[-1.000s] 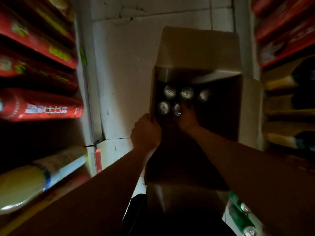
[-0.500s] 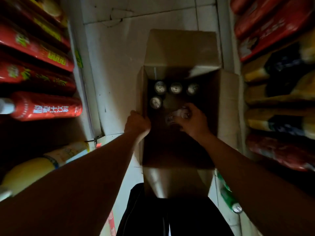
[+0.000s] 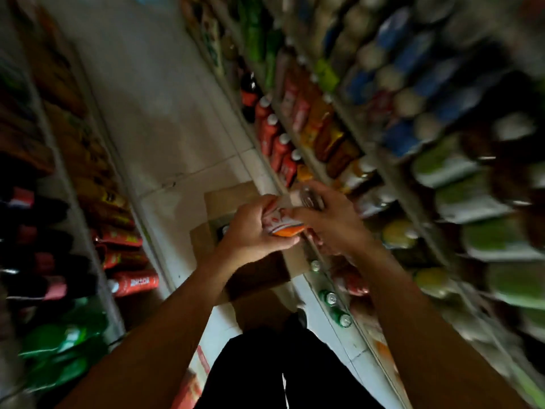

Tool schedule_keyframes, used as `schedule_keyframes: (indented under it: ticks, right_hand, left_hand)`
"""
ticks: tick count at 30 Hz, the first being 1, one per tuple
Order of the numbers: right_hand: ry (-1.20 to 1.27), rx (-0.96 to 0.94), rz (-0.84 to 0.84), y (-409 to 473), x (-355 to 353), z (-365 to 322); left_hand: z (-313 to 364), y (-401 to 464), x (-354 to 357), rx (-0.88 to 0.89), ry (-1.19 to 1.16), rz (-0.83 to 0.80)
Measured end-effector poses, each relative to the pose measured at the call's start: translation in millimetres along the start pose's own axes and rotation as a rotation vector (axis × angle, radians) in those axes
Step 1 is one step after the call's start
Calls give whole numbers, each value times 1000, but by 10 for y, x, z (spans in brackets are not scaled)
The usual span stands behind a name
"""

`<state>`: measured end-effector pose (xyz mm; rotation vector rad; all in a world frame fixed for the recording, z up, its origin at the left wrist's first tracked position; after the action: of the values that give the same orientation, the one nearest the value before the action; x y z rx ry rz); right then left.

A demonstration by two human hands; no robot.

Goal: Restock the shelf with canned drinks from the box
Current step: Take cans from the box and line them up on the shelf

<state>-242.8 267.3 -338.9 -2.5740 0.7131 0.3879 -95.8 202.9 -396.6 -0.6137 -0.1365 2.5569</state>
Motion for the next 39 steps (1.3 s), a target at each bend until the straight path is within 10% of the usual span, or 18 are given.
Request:
schedule_keyframes:
  ticks: [7, 14, 18, 39]
  right_hand:
    - [188, -201, 419, -1295, -1494, -814]
    - [139, -356, 736, -2627, -2853, -702]
    - [144, -328, 768, -3350, -3653, -302]
    - [276, -112, 1142, -3645, -4884, 840]
  left_hand:
    - [2159, -871, 384, 202, -360, 145]
    - [3269, -1844, 1274, 477, -245, -153]
    - [3677, -2498, 1851, 600, -165, -393]
    - [4233, -2904, 3201, 937, 106, -256]
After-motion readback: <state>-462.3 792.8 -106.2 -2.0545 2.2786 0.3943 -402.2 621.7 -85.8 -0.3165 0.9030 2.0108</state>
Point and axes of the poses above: each hand's wrist, its own y-axis towards the middle knuckle, its own x-axis out of the palm, z = x × y, the point moved 3 cm from there along y, towards the middle knuckle, and after that the axes turned 14 degrees about z, right-handed, at the moved point
